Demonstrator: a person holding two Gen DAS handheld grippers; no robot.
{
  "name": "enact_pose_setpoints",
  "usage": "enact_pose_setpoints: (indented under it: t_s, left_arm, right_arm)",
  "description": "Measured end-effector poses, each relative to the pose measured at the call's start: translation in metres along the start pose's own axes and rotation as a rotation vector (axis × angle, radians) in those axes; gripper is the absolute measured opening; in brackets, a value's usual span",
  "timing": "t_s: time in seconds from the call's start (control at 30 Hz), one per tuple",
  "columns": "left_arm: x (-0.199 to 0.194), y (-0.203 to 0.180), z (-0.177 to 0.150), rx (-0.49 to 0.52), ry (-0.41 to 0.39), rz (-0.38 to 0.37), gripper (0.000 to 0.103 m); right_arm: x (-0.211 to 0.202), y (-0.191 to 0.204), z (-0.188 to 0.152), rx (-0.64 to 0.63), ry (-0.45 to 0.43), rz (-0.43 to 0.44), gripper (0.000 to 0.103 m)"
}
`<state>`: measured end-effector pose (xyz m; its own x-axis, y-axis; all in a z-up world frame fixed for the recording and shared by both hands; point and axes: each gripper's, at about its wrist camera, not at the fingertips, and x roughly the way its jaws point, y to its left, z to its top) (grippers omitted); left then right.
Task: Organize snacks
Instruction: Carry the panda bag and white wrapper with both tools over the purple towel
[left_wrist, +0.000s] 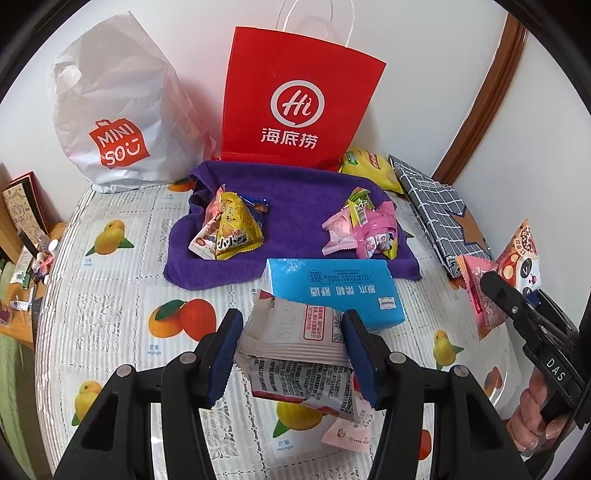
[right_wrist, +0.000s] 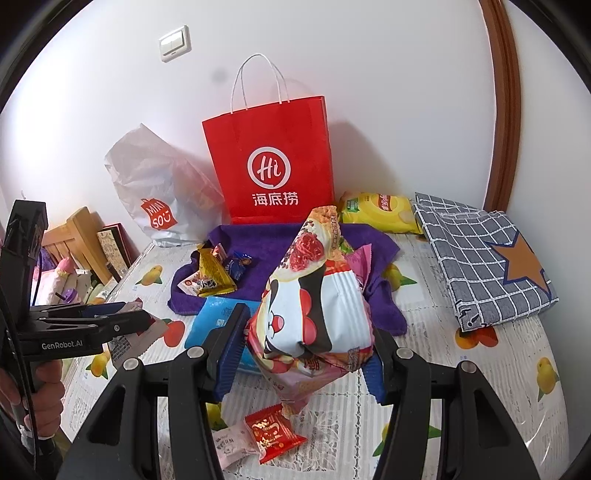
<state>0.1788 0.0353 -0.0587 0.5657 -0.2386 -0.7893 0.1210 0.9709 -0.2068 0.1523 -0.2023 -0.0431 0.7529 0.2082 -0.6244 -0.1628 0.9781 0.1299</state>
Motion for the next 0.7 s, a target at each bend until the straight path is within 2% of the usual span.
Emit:
enact_pose_setpoints:
  t_s: [0.7]
  left_arm:
    - [0.002, 0.005, 0.029, 0.003, -0.026, 0.02, 0.054]
  right_arm:
    - [0.022, -0.004, 0.02, 0.006, 0.008, -0.009, 0.055]
